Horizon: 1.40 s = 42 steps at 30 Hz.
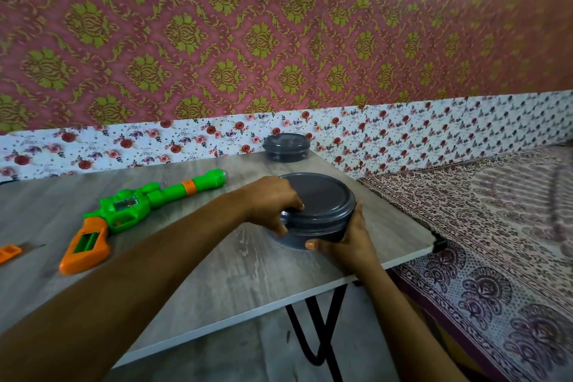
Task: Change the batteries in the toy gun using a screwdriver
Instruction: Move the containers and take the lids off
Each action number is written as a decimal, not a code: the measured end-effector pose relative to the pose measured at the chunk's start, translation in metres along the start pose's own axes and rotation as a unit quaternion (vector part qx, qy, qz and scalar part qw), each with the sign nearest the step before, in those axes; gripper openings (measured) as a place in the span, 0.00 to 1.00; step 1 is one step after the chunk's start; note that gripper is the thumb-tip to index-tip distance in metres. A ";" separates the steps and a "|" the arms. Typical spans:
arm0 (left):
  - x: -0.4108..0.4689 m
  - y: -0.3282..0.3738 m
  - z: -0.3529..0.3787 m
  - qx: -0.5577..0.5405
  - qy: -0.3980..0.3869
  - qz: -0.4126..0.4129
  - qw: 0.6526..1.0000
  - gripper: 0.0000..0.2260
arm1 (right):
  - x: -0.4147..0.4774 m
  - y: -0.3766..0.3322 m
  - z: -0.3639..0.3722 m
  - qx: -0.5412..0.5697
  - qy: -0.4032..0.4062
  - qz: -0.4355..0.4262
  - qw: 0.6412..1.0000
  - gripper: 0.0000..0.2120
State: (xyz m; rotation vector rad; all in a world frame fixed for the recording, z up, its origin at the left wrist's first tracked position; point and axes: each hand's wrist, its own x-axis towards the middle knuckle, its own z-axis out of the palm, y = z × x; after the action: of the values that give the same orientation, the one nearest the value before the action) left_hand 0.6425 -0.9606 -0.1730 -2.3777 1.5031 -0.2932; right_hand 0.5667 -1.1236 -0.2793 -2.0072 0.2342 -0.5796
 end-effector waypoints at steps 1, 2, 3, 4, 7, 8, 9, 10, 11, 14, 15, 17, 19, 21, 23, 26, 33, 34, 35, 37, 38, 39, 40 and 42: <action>0.000 -0.001 0.000 -0.004 0.001 -0.002 1.000 0.22 | 0.000 -0.001 0.000 0.000 -0.002 0.003 1.000 0.57; -0.001 -0.002 -0.001 -0.010 0.004 -0.003 1.000 0.23 | -0.001 -0.001 0.000 -0.003 -0.007 0.007 1.000 0.58; -0.001 -0.003 -0.002 -0.018 0.006 -0.007 1.000 0.23 | -0.001 -0.002 0.000 -0.007 -0.012 0.010 1.000 0.59; -0.002 -0.003 -0.004 -0.027 0.008 -0.011 1.000 0.24 | -0.002 -0.002 0.000 -0.013 -0.017 0.016 1.000 0.60; -0.004 -0.010 -0.008 -0.062 0.022 -0.025 0.997 0.25 | -0.005 -0.005 -0.001 -0.010 -0.027 0.030 0.999 0.66; -0.006 -0.014 -0.009 -0.093 0.041 -0.032 0.994 0.24 | -0.005 -0.006 -0.001 -0.009 -0.029 0.033 0.999 0.67; -0.008 -0.019 -0.009 -0.138 0.074 -0.044 0.987 0.23 | -0.005 -0.006 -0.001 -0.011 -0.031 0.039 0.999 0.66; -0.009 -0.025 -0.009 -0.191 0.115 -0.064 0.973 0.21 | -0.005 -0.005 -0.001 -0.017 -0.036 0.047 0.998 0.65; -0.011 -0.032 -0.010 -0.240 0.155 -0.090 0.954 0.20 | -0.004 -0.005 -0.001 -0.020 -0.039 0.050 0.998 0.65; -0.010 -0.047 -0.005 -0.352 0.244 -0.175 0.886 0.20 | -0.002 -0.006 -0.007 0.035 -0.042 0.062 0.997 0.66; -0.008 -0.051 -0.002 -0.394 0.265 -0.201 0.857 0.20 | -0.002 -0.008 -0.009 0.067 -0.045 0.073 0.994 0.62; -0.003 -0.058 0.007 -0.485 0.307 -0.248 0.780 0.19 | 0.004 -0.007 -0.011 0.105 -0.025 0.085 0.991 0.49; 0.005 -0.065 0.019 -0.569 0.349 -0.290 0.686 0.17 | 0.012 -0.003 -0.012 0.098 0.003 0.068 0.993 0.40; 0.012 -0.072 0.034 -0.629 0.368 -0.331 0.599 0.15 | 0.022 0.001 -0.009 0.094 0.018 0.059 0.994 0.37; 0.022 -0.081 0.051 -0.665 0.369 -0.374 0.532 0.14 | 0.031 0.006 -0.005 0.118 0.030 0.082 0.989 0.33; 0.038 -0.092 0.074 -0.684 0.357 -0.428 0.471 0.14 | 0.040 0.011 -0.002 0.123 0.060 0.090 0.987 0.28; 0.058 -0.105 0.107 -0.705 0.300 -0.491 0.415 0.14 | 0.047 0.012 0.002 0.115 0.091 0.083 0.986 0.24; 0.058 -0.103 0.111 -0.713 0.290 -0.492 0.407 0.12 | 0.047 0.011 0.002 0.115 0.094 0.083 0.985 0.24; 0.058 -0.101 0.112 -0.719 0.278 -0.495 0.402 0.10 | 0.047 0.011 0.002 0.114 0.095 0.083 0.985 0.24; 0.057 -0.096 0.114 -0.724 0.257 -0.493 0.408 0.09 | 0.046 0.010 0.002 0.114 0.094 0.082 0.986 0.24; 0.055 -0.093 0.114 -0.724 0.249 -0.491 0.416 0.11 | 0.046 0.009 0.002 0.115 0.092 0.084 0.985 0.25; 0.052 -0.092 0.113 -0.720 0.238 -0.490 0.430 0.13 | 0.045 0.008 0.002 0.116 0.089 0.085 0.986 0.25; 0.050 -0.092 0.113 -0.719 0.227 -0.488 0.441 0.15 | 0.044 0.008 0.001 0.115 0.086 0.087 0.986 0.25; 0.044 -0.092 0.108 -0.701 0.198 -0.490 0.479 0.14 | 0.043 0.006 0.000 0.116 0.084 0.088 0.986 0.25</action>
State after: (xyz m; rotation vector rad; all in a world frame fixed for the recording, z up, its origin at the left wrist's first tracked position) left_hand 0.7751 -0.9467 -0.2396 -4.5506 -0.3219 0.4793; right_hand 0.6042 -1.1429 -0.2716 -1.6942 0.4225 -0.6326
